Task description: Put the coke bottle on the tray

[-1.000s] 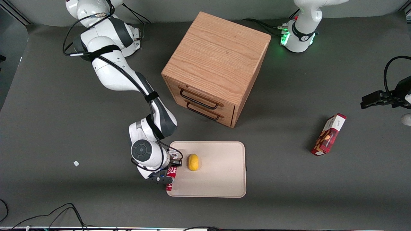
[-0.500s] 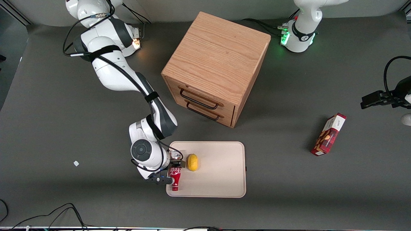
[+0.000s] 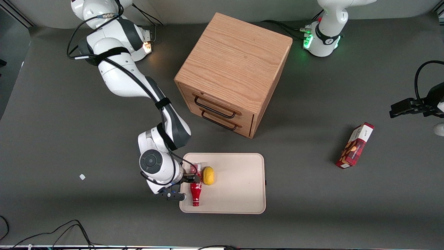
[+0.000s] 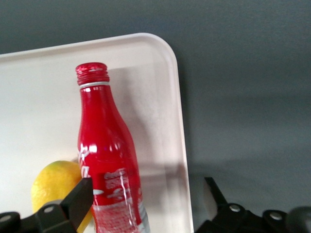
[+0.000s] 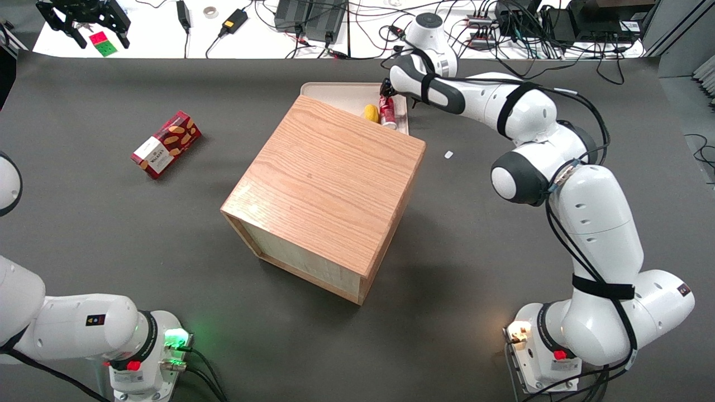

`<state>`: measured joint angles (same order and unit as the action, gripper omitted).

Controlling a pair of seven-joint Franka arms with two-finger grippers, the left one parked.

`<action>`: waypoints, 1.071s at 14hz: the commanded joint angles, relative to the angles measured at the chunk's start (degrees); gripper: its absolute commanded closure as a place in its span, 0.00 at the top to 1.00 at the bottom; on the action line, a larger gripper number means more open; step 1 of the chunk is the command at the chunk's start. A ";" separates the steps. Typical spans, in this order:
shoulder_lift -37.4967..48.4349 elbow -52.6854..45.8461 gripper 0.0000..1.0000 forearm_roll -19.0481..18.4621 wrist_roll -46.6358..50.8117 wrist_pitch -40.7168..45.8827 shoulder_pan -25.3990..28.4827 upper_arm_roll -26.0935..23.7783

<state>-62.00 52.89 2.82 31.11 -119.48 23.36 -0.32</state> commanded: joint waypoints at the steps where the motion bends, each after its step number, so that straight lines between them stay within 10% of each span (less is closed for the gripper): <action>1: 10.46 12.10 1.00 0.61 2.02 1.00 0.20 0.23; 15: 59.69 54.51 1.00 -1.68 -10.96 17.23 -9.37 -0.12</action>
<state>-9.42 102.91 1.96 24.39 -105.78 15.88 -0.14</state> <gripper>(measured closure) 0.000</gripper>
